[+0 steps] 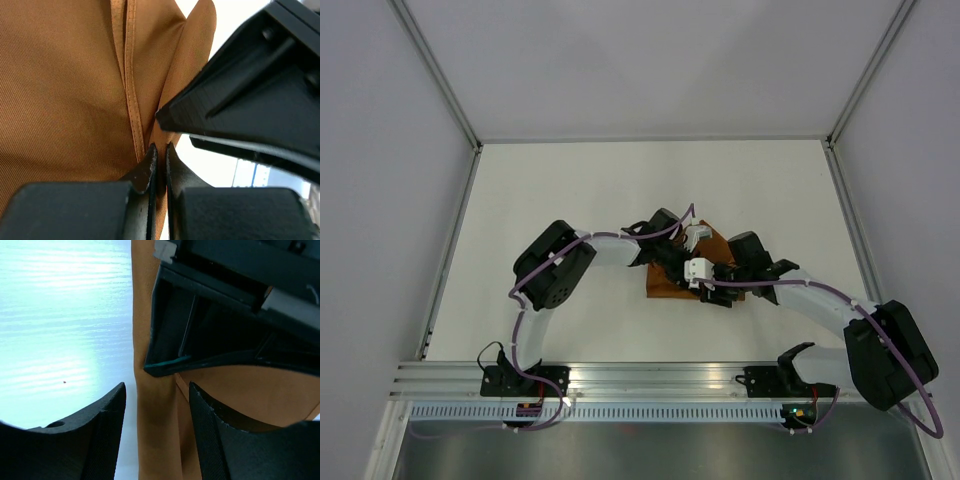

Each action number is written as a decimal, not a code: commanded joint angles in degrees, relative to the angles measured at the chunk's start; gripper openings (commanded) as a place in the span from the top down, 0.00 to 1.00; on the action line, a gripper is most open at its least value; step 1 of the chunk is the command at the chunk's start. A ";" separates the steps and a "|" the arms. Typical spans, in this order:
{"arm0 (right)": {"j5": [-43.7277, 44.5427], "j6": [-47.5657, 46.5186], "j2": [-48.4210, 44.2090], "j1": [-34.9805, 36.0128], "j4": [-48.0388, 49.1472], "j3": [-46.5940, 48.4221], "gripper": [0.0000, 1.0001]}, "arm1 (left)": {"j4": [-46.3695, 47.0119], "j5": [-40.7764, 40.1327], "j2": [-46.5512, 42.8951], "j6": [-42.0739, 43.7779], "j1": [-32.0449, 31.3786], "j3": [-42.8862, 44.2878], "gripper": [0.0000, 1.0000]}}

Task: Fold the napkin, place the utensils inside, and roll it up
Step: Roll the napkin with the utensil

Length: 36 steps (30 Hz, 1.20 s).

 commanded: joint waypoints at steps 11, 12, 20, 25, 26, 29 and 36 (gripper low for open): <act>7.45 -0.48 1.71 6.06 4.44 -1.95 0.46 | -17.43 -7.50 6.54 -3.76 -0.52 2.17 0.96; 7.54 -0.65 1.88 6.06 4.44 -2.21 0.46 | -17.78 -7.50 6.54 -4.02 -0.52 2.43 0.95; 8.59 -0.83 3.03 6.06 5.14 -3.53 0.66 | -18.75 -7.24 6.80 -6.48 -0.08 4.19 0.84; 8.16 -1.18 4.61 6.06 4.27 -3.45 0.83 | -15.96 -7.15 4.61 -10.17 0.53 3.58 0.75; 7.98 -1.18 4.96 6.06 3.92 -3.27 0.85 | -14.90 -7.33 3.91 -11.05 0.71 3.23 0.74; 7.01 -1.88 6.80 5.97 1.12 -1.87 0.88 | -9.20 -7.68 0.05 -15.44 2.55 0.51 0.71; 1.66 -4.78 14.18 4.75 -8.89 5.60 0.90 | -1.19 -10.40 -8.31 -18.88 4.49 -5.02 0.64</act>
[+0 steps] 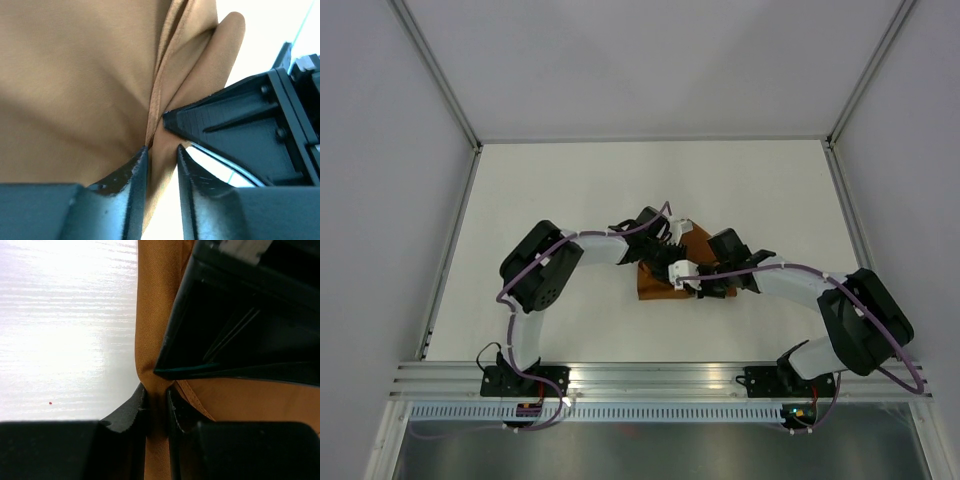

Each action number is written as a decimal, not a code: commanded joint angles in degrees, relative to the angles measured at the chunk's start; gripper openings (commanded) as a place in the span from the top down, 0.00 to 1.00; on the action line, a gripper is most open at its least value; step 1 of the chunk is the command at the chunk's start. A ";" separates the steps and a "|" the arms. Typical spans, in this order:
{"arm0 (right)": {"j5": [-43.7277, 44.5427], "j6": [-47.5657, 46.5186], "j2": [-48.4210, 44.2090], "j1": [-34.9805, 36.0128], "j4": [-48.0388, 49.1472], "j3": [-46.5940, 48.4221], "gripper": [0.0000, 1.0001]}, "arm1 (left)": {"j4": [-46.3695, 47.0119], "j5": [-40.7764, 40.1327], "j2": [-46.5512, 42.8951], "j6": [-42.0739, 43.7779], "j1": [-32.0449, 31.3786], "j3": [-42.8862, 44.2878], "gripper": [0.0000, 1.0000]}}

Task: Fold the napkin, place the utensils inside, and roll it up
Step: Roll the napkin with the utensil

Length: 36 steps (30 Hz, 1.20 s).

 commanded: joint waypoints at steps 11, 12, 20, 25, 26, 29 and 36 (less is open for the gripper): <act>-8.91 -6.79 16.48 -6.49 -23.91 13.31 0.91 | 20.89 -20.39 -19.11 -8.82 5.14 -17.63 0.60; -10.23 -8.19 19.18 -6.94 -25.41 15.93 0.91 | 22.64 -22.25 -22.26 -9.17 5.15 -21.12 0.59; -14.98 -14.44 32.73 -12.12 -41.94 30.27 0.91 | 47.93 -36.93 -34.23 -4.53 3.22 -40.90 0.53; -15.69 -15.67 38.54 -13.62 -46.52 36.26 0.91 | 53.15 -46.17 -36.27 12.60 -4.68 -43.30 0.46; -15.69 -15.59 39.07 -13.71 -47.05 36.78 0.91 | 54.20 -46.96 -35.83 15.41 -7.57 -43.66 0.46; -15.51 -14.80 40.65 -13.88 -46.96 37.84 0.91 | 57.47 -48.90 -33.37 27.00 -12.67 -43.75 0.45; -15.07 -13.39 42.76 -13.88 -46.61 39.16 0.91 | 55.88 -50.57 -26.43 50.02 -22.18 -42.17 0.40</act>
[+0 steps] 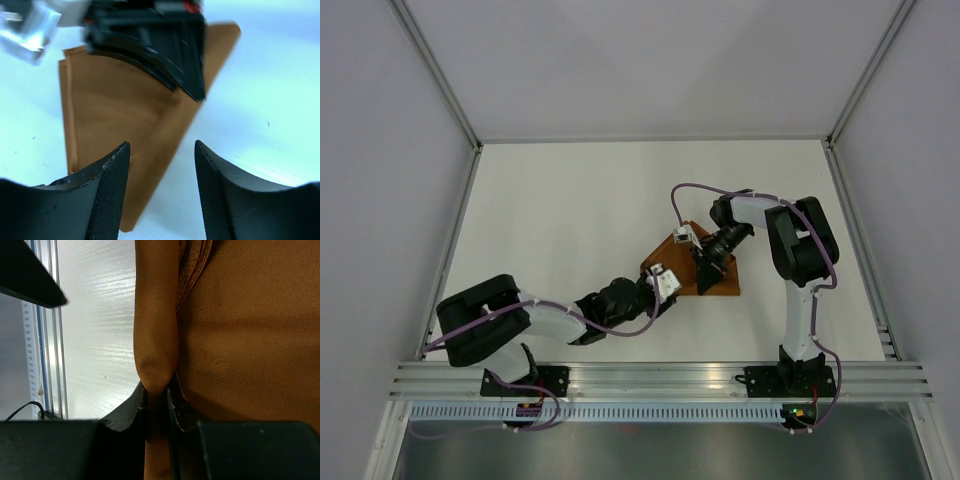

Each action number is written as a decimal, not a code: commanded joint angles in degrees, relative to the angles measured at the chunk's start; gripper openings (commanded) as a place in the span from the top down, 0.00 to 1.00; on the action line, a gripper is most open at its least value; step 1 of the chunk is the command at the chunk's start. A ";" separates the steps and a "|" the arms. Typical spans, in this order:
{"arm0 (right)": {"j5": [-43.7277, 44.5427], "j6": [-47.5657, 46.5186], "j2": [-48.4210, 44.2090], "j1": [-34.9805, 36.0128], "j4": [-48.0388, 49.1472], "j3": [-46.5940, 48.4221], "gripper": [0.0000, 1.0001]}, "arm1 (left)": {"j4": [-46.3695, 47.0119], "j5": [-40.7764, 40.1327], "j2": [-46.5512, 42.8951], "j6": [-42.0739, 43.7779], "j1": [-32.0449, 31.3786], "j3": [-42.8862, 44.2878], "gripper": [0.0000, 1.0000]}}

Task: Fold the napkin, place the utensils inside, and roll it up
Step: Roll the napkin with the utensil

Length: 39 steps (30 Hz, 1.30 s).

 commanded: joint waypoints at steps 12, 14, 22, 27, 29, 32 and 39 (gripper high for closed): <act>7.95 -2.17 5.11 0.02 4.25 0.02 0.91 | 8.37 -10.13 18.32 32.32 -10.89 6.64 0.33; 8.03 -2.00 5.20 -0.07 4.16 0.11 0.91 | 10.12 -10.66 19.30 33.38 -10.89 7.26 0.32; 8.12 -1.82 5.38 -0.07 4.08 0.37 0.91 | -1.28 -3.46 20.27 30.93 -9.04 11.04 0.35; 8.12 -2.00 5.55 -0.07 3.90 0.46 0.91 | -8.21 0.23 20.01 28.64 -6.67 12.27 0.46; 8.12 -2.00 5.73 -0.07 3.72 0.63 0.91 | -9.11 1.37 20.18 27.59 -6.14 12.62 0.46; 8.12 -2.00 5.73 -0.07 3.72 0.63 0.91 | -11.92 2.61 21.06 26.44 -5.00 14.03 0.50; 8.38 -2.00 5.47 -0.07 3.63 0.63 0.91 | -16.58 6.12 21.76 24.33 -3.94 15.70 0.75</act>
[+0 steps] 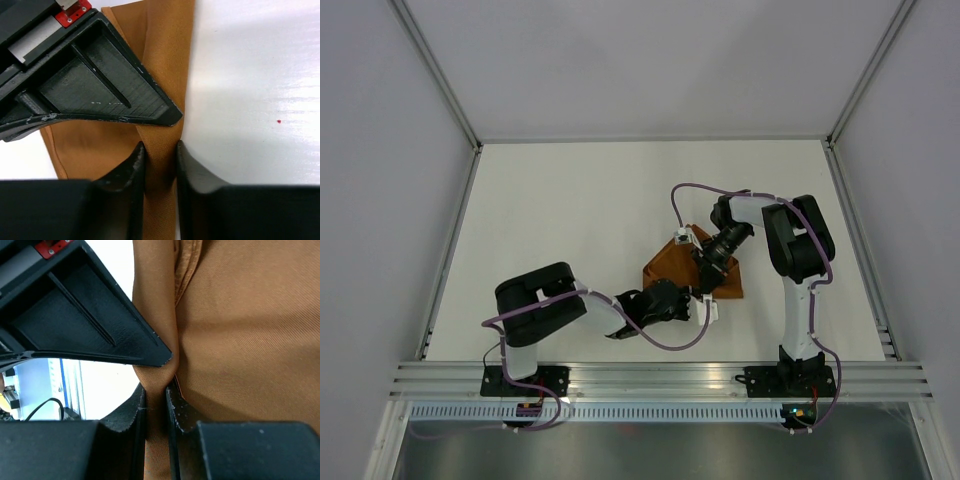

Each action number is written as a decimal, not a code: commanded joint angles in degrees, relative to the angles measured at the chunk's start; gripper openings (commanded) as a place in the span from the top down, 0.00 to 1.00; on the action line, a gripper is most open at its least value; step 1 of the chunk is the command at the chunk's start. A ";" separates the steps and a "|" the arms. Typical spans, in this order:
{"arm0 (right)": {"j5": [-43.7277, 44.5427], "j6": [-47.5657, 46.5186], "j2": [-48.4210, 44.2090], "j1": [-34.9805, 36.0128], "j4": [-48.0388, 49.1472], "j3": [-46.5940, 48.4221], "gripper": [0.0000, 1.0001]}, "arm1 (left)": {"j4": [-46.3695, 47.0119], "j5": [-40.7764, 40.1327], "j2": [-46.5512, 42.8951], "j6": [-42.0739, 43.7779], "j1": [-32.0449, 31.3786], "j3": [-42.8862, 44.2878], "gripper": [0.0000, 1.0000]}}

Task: Fold the napkin, place the utensils inside, and roll it up
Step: Roll the napkin with the utensil

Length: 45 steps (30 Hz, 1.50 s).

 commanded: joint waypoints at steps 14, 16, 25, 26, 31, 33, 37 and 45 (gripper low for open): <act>6.28 3.69 -6.45 -0.36 13.51 -3.27 0.51 | -19.36 22.24 3.37 -21.79 7.98 5.18 0.98; 6.10 5.71 -9.52 -0.79 15.36 -4.32 0.50 | -22.53 24.61 4.07 -23.28 8.77 6.24 0.98; 5.84 18.46 -22.35 -6.41 29.59 -10.47 0.48 | -22.01 38.13 6.71 -31.37 14.66 6.77 0.98; 5.57 18.90 -25.58 -7.64 32.39 -11.70 0.48 | -21.92 39.20 7.06 -31.98 15.71 7.12 0.98; 6.19 20.84 -36.93 -8.44 40.50 -22.59 0.46 | -24.29 44.90 10.74 -34.80 17.30 9.23 0.98; 5.75 19.70 -41.95 -8.36 42.17 -26.80 0.46 | -25.78 47.02 12.06 -35.50 17.92 10.72 0.98; 6.62 15.75 -48.54 -6.52 44.80 -33.93 0.43 | -27.45 51.15 15.93 -38.40 19.14 13.18 0.98; 21.11 17.76 -59.45 5.78 59.04 -49.67 0.39 | -28.34 52.57 17.17 -40.42 20.11 13.71 0.98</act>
